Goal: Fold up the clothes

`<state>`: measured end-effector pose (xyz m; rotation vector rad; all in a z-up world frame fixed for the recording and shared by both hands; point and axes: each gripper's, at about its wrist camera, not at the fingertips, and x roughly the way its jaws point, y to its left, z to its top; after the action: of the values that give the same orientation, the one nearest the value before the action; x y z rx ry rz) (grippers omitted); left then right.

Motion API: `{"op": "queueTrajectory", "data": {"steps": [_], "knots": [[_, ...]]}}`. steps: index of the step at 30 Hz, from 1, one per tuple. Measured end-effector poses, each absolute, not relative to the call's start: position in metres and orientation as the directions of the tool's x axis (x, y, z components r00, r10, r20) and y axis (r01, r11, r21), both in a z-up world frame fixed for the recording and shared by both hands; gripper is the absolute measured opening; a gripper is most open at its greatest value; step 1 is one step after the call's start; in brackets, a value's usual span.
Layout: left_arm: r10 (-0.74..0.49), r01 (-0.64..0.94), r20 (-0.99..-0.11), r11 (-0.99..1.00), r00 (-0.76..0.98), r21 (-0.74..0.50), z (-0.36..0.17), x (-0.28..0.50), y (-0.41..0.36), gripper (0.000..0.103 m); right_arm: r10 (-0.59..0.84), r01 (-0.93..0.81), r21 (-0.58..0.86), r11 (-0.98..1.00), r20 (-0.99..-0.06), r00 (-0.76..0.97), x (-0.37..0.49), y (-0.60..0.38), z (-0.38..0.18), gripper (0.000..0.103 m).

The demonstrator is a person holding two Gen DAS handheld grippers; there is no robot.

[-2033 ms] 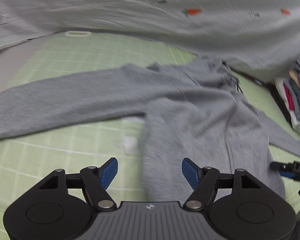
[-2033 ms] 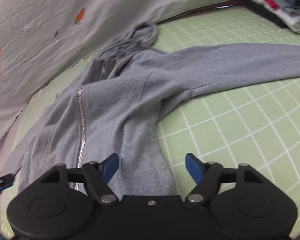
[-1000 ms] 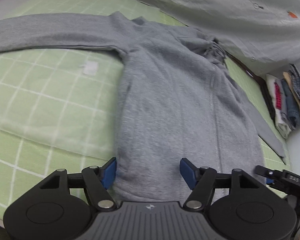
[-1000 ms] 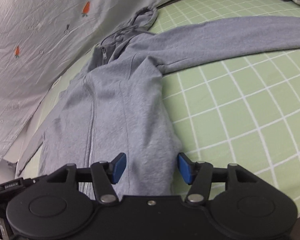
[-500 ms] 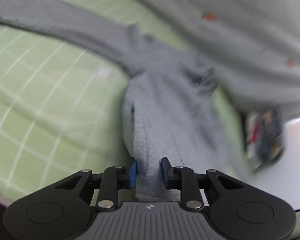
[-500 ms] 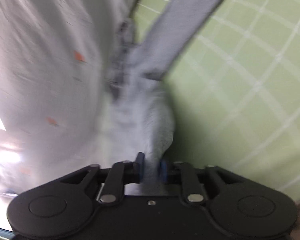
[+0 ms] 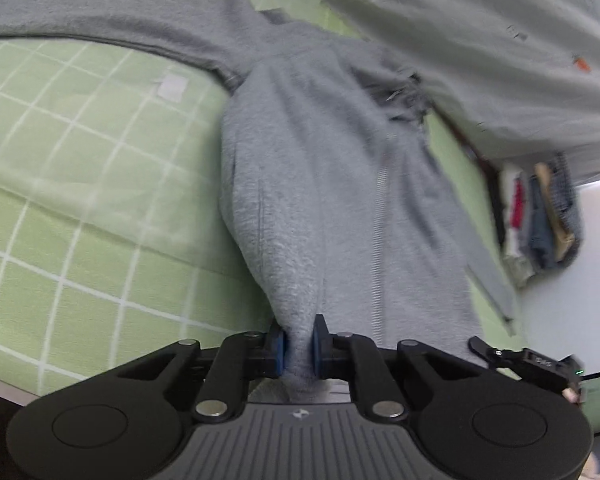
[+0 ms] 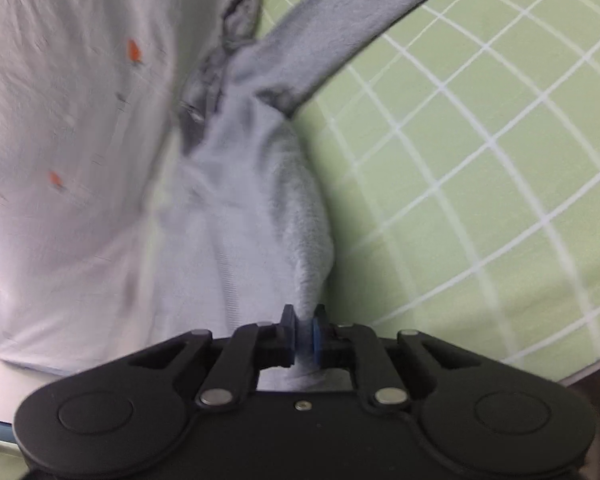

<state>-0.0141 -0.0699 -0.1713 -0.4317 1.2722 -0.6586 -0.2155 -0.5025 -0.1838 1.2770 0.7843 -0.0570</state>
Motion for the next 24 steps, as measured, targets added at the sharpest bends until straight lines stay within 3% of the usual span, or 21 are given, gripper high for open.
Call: {"op": "queueTrajectory", "data": {"steps": [2,3,6,8,9,10,11,12,15,20,24], "knots": [[-0.597,0.197,-0.783,0.8,0.175,-0.566,-0.171,-0.014,-0.069,0.02,0.36,0.459,0.831,0.312,-0.551,0.753,-0.219,-0.504,-0.18,0.008],[-0.538,0.199,-0.823,0.84,0.181,-0.505,-0.173,-0.014,-0.072,0.031,0.347,0.493,0.785,0.376,-0.612,0.711,-0.216,-0.503,-0.179,0.009],[-0.485,0.158,-0.854,0.873,0.188,-0.46,-0.174,-0.008,-0.072,0.037,0.317,0.532,0.681,0.504,-0.718,0.619,-0.201,-0.498,-0.176,0.021],[-0.47,0.161,-0.852,0.882,0.232,-0.443,-0.164,-0.004,-0.072,0.046,0.288,0.522,0.654,0.548,-0.733,0.616,-0.191,-0.498,-0.167,0.035],[-0.448,0.163,-0.854,0.894,0.264,-0.418,-0.158,-0.002,-0.071,0.056,0.255,0.518,0.631,0.578,-0.742,0.62,-0.186,-0.499,-0.16,0.054],[-0.425,0.162,-0.855,0.905,0.298,-0.393,-0.151,0.003,-0.071,0.06,0.219,0.514,0.606,0.607,-0.75,0.624,-0.18,-0.5,-0.153,0.062],[-0.404,0.161,-0.853,0.914,0.329,-0.371,-0.144,0.008,-0.071,0.064,0.185,0.512,0.579,0.635,-0.757,0.627,-0.173,-0.502,-0.148,0.063],[-0.394,0.159,-0.85,0.919,0.35,-0.36,-0.14,0.013,-0.07,0.064,0.151,0.509,0.552,0.661,-0.762,0.63,-0.166,-0.504,-0.143,0.069],[-0.359,0.158,-0.847,0.933,0.393,-0.322,-0.132,0.033,-0.073,0.068,0.047,0.517,0.46,0.722,-0.778,0.627,-0.141,-0.512,-0.135,0.098],[-0.308,0.166,-0.854,0.951,0.42,-0.262,-0.132,0.068,-0.09,0.071,-0.063,0.481,0.331,0.812,-0.769,0.636,-0.091,-0.518,-0.129,0.103],[-0.304,0.18,-0.859,0.951,0.411,-0.251,-0.139,0.101,-0.111,0.073,-0.071,0.478,0.336,0.811,-0.756,0.651,-0.047,-0.526,-0.129,0.103]]}}
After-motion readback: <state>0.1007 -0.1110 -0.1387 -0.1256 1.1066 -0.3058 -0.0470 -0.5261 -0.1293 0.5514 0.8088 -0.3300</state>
